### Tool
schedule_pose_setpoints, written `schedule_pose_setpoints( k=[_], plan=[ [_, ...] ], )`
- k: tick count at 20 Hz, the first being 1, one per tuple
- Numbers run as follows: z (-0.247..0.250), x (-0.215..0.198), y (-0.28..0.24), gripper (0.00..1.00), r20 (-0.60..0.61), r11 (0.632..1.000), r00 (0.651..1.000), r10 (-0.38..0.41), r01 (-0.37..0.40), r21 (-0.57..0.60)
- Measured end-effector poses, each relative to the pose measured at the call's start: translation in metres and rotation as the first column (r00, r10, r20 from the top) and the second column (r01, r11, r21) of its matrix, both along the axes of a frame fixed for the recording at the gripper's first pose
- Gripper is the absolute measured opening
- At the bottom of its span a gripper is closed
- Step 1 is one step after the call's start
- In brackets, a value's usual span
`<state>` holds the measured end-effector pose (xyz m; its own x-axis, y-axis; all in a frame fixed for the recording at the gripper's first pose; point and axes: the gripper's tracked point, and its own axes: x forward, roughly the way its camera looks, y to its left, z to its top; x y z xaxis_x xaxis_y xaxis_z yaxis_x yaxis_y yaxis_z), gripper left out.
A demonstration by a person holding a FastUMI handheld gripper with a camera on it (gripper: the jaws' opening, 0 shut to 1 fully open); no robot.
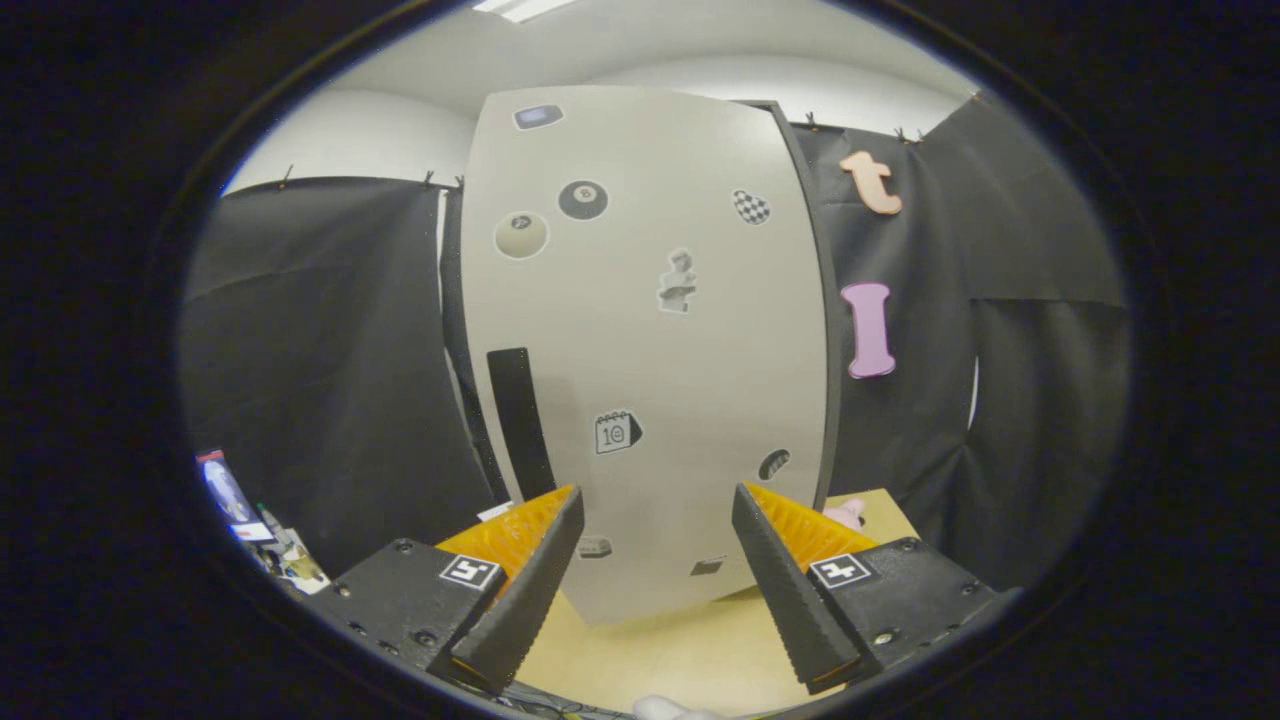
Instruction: Open the shoe cabinet door, grab the shoes and put them into the shoe cabinet, then close the shoe cabinet door.
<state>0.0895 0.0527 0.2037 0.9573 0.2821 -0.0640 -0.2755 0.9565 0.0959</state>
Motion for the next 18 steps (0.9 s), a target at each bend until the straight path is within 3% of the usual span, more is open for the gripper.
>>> schedule_pose_setpoints(
  k=[9, 18],
  plan=[
    [-0.005, -0.047, -0.061, 0.98, -0.006, 0.973, 0.973, -0.229, 0.229, -0.018],
    [0.019, -0.147, -0.113, 0.98, 0.078, 0.957, 0.955, -0.286, 0.288, -0.02]
  ],
)
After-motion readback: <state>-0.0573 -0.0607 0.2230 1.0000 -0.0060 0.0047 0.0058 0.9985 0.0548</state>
